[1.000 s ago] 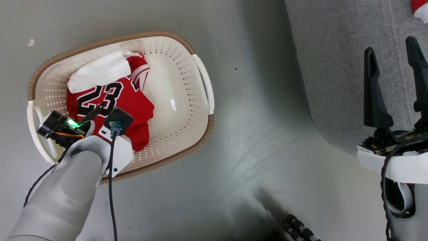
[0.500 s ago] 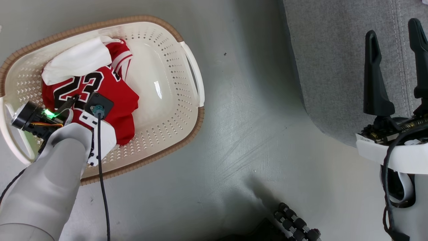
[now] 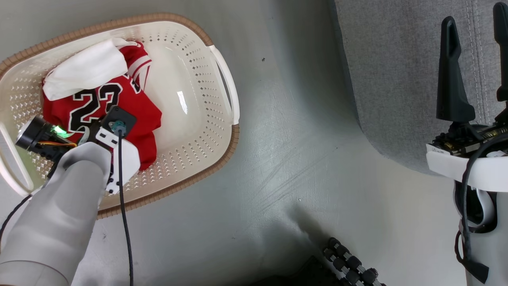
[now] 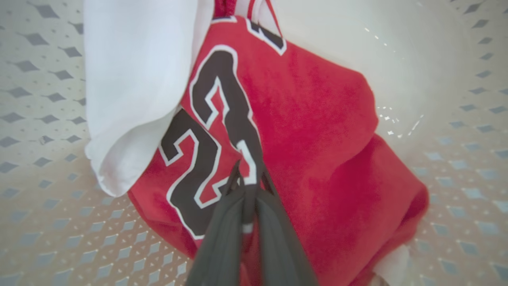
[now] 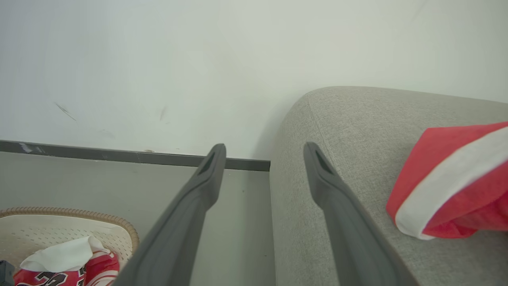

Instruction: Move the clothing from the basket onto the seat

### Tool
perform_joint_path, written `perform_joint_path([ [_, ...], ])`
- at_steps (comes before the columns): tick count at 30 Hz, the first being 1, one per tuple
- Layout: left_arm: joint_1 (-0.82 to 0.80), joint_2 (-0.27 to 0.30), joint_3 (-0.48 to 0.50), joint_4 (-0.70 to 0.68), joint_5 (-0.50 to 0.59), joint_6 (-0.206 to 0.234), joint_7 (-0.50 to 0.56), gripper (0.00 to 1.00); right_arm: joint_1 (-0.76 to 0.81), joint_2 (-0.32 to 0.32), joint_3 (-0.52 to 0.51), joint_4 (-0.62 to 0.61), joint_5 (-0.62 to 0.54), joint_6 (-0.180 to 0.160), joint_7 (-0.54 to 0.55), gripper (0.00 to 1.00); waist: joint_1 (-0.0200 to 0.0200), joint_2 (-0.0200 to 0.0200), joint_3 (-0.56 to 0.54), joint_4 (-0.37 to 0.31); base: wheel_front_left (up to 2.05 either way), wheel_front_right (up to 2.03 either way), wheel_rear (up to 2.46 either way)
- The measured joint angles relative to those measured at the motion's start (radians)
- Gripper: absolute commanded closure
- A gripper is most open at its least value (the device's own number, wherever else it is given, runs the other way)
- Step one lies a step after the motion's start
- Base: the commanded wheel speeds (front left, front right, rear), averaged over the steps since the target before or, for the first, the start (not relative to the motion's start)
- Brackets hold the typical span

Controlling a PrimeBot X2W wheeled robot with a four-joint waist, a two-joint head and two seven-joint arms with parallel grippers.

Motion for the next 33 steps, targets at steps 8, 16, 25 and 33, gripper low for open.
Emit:
perform_joint_path([
  [8,0.000,-0.014,-0.007,-0.036,0.000,-0.009,-0.062,1.00,-0.042,0.000,0.001,0.021,0.000,0.000,0.000,0.00,0.0000,0.0000,-0.024,0.016,0.00,0.00,0.00],
  [16,0.000,-0.001,0.000,-0.089,-0.004,-0.015,-0.132,1.00,-0.061,0.000,0.044,0.063,-0.003,0.000,0.000,0.00,0.0000,0.0000,-0.061,0.040,0.00,0.00,0.00],
  [25,0.012,-0.002,0.044,-0.165,-0.057,0.002,-0.222,1.00,-0.105,-0.002,0.106,0.134,-0.029,0.000,0.000,0.00,0.0000,0.0000,-0.118,0.076,0.00,0.00,0.00],
  [33,0.057,0.001,0.079,-0.260,-0.098,0.020,-0.274,1.00,-0.138,-0.020,0.155,0.204,-0.044,0.000,0.000,0.00,-0.0001,0.0000,-0.185,0.115,0.00,0.00,0.00],
])
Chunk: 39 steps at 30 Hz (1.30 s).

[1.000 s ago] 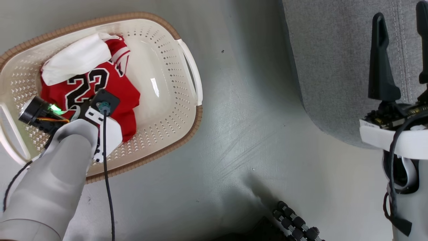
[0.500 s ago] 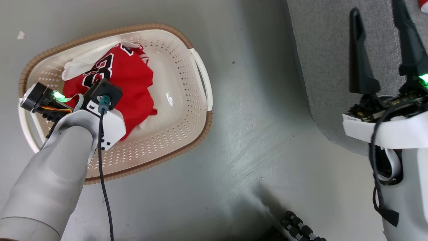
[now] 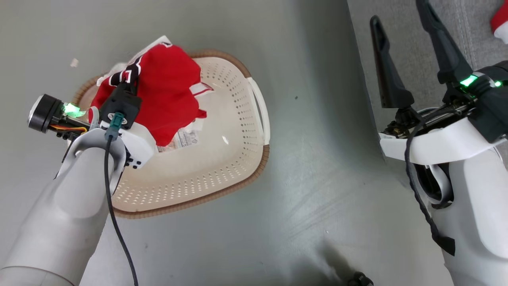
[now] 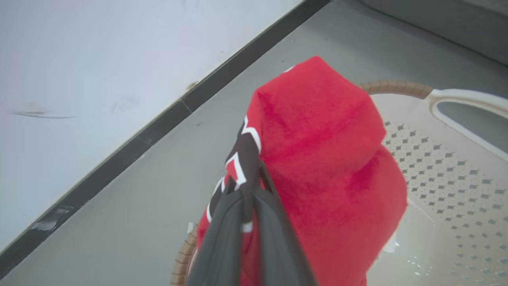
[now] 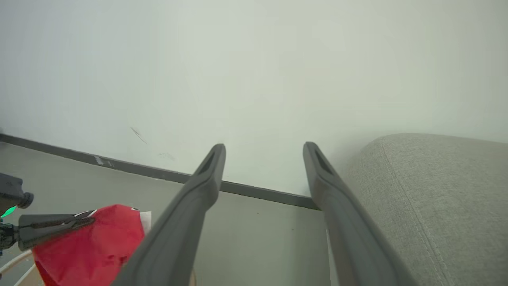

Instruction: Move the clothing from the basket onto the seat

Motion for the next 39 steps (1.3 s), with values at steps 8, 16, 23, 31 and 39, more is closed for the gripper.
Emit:
perform_joint_path([
  [8,0.041,0.004,0.032,-0.127,-0.036,0.006,-0.017,1.00,-0.005,-0.049,0.058,0.091,0.000,0.000,0.000,0.00,0.0000,0.0000,-0.079,0.045,0.00,0.00,0.00],
  [16,0.098,0.018,0.072,-0.235,-0.093,-0.014,-0.025,1.00,-0.024,-0.105,0.096,0.159,0.000,0.000,0.000,0.00,0.0000,0.0000,-0.169,0.094,0.00,0.00,0.00],
  [23,0.158,0.012,0.096,-0.319,-0.161,-0.061,-0.026,1.00,-0.024,-0.148,0.132,0.221,0.012,0.000,0.000,0.00,0.0000,0.0000,-0.258,0.137,0.00,0.00,0.00],
  [31,0.201,0.013,0.101,-0.383,-0.195,-0.104,-0.026,1.00,-0.021,-0.190,0.198,0.280,0.065,0.000,0.000,0.00,0.0000,0.0000,-0.352,0.181,0.00,0.00,0.00],
  [39,0.256,0.025,0.054,-0.414,-0.196,-0.163,-0.026,1.00,-0.019,-0.257,0.328,0.341,0.140,0.000,0.000,0.00,0.0000,0.0000,-0.461,0.225,0.00,0.00,0.00],
])
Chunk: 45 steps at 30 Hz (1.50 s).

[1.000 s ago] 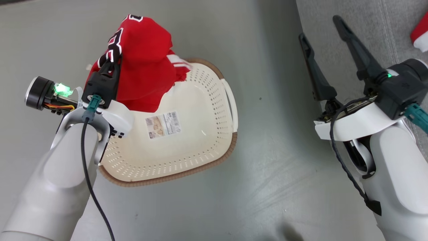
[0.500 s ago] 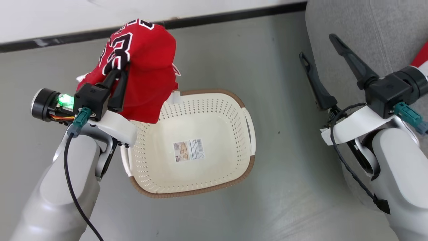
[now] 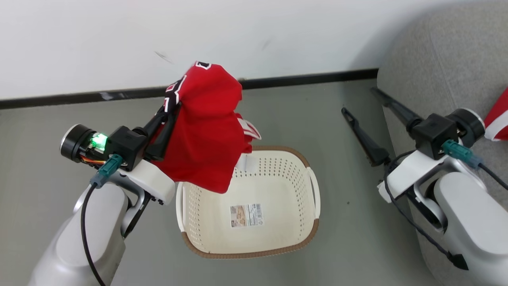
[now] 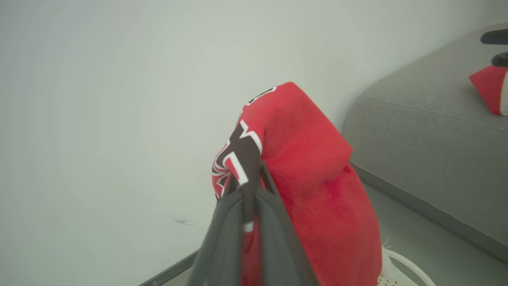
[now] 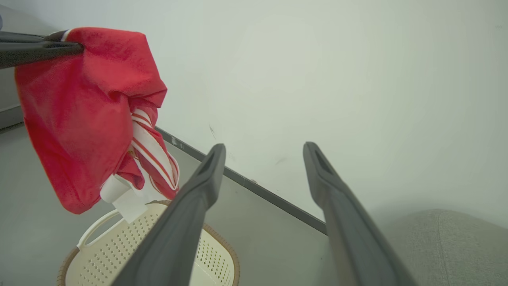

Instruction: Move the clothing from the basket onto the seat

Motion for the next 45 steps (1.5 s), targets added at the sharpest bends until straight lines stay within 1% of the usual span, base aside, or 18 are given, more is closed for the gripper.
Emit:
perform_joint_path([
  [5,0.007,0.005,-0.036,-0.023,0.000,-0.022,0.001,1.00,0.008,-0.009,0.080,0.028,0.095,0.000,0.000,0.00,0.0000,0.0000,-0.066,0.024,0.00,0.00,0.00],
  [8,0.017,0.004,-0.059,-0.039,0.000,-0.033,0.004,1.00,0.020,-0.021,0.146,0.034,0.135,0.000,0.000,0.00,-0.0001,0.0000,-0.104,0.036,0.00,0.00,0.00],
  [13,0.033,-0.004,-0.103,-0.061,-0.001,-0.050,0.030,1.00,0.027,-0.026,0.231,0.035,0.219,0.000,0.000,0.00,0.0000,0.0000,-0.163,0.054,0.00,0.00,0.00],
  [16,0.042,-0.013,-0.133,-0.075,-0.007,-0.050,0.046,1.00,0.027,-0.035,0.272,0.035,0.260,0.000,0.000,0.00,0.0000,0.0000,-0.196,0.064,0.00,0.00,0.00],
  [18,0.049,-0.018,-0.154,-0.083,-0.010,-0.059,0.056,1.00,0.030,-0.040,0.295,0.035,0.291,0.000,0.000,0.00,-0.0001,0.0000,-0.217,0.069,0.00,0.00,0.00],
  [24,0.067,-0.037,-0.207,-0.115,-0.028,-0.060,0.077,1.00,0.034,-0.063,0.371,0.038,0.357,0.000,0.000,0.00,-0.0001,0.0000,-0.275,0.084,0.00,0.00,0.00],
  [26,0.067,-0.046,-0.223,-0.126,-0.040,-0.067,0.081,1.00,0.037,-0.063,0.406,0.038,0.384,0.000,0.000,0.00,-0.0001,0.0000,-0.293,0.089,0.00,0.00,0.00],
  [30,0.077,-0.057,-0.266,-0.150,-0.062,-0.067,0.104,1.00,0.039,-0.064,0.481,0.032,0.449,0.000,0.000,0.00,-0.0001,0.0000,-0.332,0.103,0.00,0.00,0.00],
  [37,0.087,-0.073,-0.316,-0.184,-0.082,-0.068,0.136,1.00,0.036,-0.082,0.557,0.016,0.500,0.000,0.000,0.00,-0.0001,0.0000,-0.375,0.125,0.00,0.00,0.00],
  [45,0.103,-0.061,-0.324,-0.188,-0.124,-0.068,0.161,1.00,0.036,-0.163,0.554,-0.034,0.537,0.000,0.000,0.00,-0.0001,0.0000,-0.412,0.143,0.00,0.00,0.00],
])
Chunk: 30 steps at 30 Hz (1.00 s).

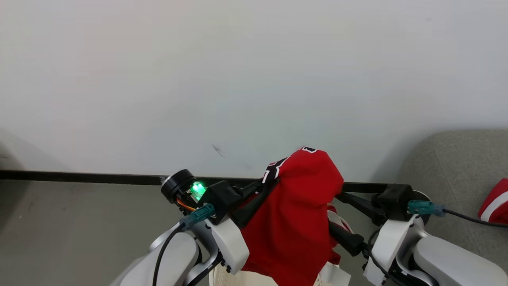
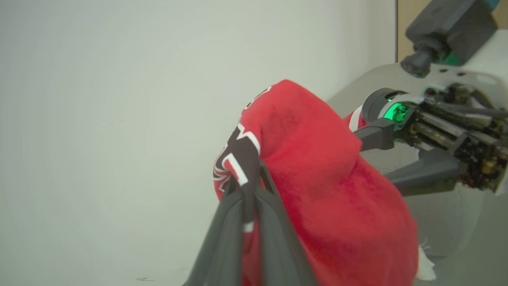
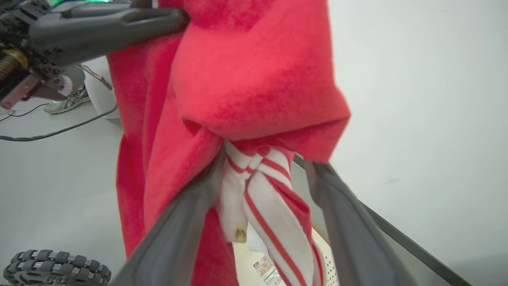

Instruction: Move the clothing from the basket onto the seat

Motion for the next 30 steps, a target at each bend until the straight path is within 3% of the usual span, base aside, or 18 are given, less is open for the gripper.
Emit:
perform_joint_path([
  [14,0.003,0.046,0.039,0.000,-0.026,0.000,0.026,1.00,0.021,-0.078,0.068,-0.175,0.087,0.000,0.000,0.00,0.0000,0.0000,-0.014,-0.041,0.00,0.00,0.00],
  [30,-0.007,0.009,-0.025,-0.067,-0.026,0.000,0.052,1.00,-0.045,-0.053,0.104,-0.104,0.140,0.000,0.000,0.00,0.0001,0.0000,0.004,-0.031,0.00,0.00,0.00],
])
